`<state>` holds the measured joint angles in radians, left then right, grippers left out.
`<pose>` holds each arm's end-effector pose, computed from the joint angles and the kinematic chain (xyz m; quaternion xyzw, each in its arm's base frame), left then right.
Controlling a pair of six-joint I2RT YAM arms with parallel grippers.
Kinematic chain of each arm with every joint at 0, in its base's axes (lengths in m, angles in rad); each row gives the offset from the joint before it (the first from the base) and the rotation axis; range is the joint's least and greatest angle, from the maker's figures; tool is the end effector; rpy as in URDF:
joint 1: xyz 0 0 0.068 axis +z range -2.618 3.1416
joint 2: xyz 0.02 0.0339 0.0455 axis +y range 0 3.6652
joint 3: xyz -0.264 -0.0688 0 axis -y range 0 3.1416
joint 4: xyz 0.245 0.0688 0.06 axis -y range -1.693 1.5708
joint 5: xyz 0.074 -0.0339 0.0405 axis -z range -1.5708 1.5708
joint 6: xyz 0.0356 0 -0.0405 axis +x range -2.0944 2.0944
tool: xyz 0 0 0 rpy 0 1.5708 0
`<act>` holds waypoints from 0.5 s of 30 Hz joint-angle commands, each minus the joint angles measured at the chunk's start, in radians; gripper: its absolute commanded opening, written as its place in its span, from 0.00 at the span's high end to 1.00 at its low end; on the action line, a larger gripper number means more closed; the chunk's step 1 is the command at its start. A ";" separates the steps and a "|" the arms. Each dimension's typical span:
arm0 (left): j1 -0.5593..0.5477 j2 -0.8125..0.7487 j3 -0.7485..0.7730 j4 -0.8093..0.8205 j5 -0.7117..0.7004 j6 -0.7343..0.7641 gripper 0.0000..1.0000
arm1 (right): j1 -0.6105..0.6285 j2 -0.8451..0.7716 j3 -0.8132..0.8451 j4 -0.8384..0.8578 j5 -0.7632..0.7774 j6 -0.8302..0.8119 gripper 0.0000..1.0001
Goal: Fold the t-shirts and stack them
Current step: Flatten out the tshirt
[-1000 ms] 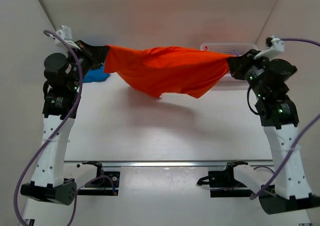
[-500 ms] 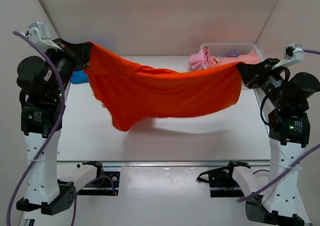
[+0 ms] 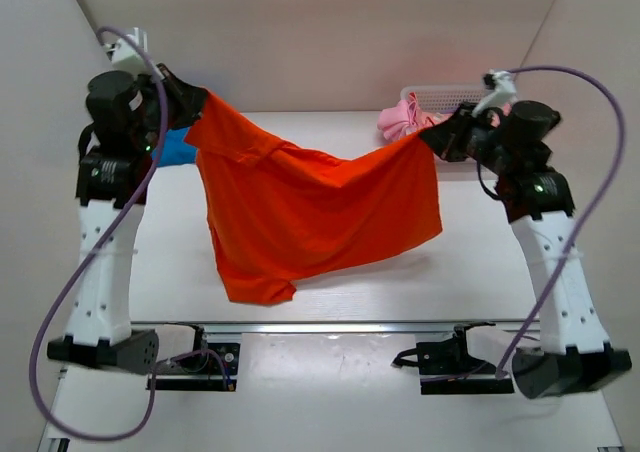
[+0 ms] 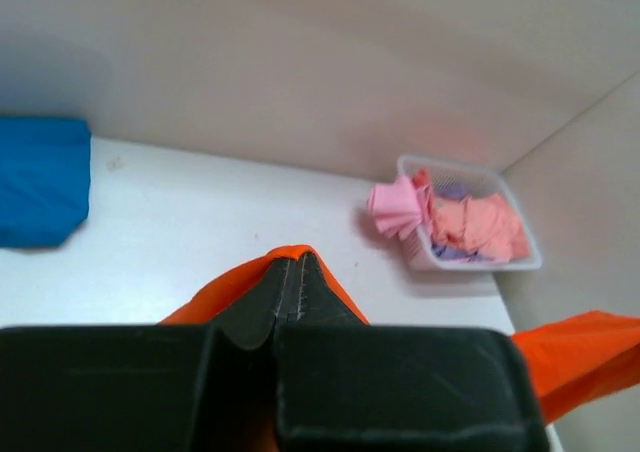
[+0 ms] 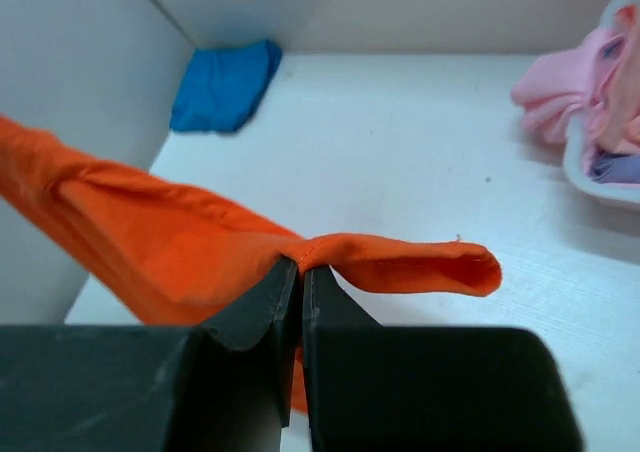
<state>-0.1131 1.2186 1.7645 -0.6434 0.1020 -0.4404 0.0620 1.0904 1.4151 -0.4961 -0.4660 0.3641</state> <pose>0.2143 -0.0280 0.5291 -0.0867 0.7355 -0.2196 0.6351 0.2139 0.0293 0.4646 -0.0350 0.7583 0.3051 0.5751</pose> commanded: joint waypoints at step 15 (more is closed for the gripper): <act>0.132 0.307 0.422 -0.111 0.077 0.163 1.00 | 0.148 0.473 0.573 -0.099 0.199 -0.241 1.00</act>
<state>0.0341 1.7115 2.1494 -0.7872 0.1822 -0.3149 0.2241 1.6226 1.9640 -0.6037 -0.2691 0.1635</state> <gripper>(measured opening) 0.018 0.011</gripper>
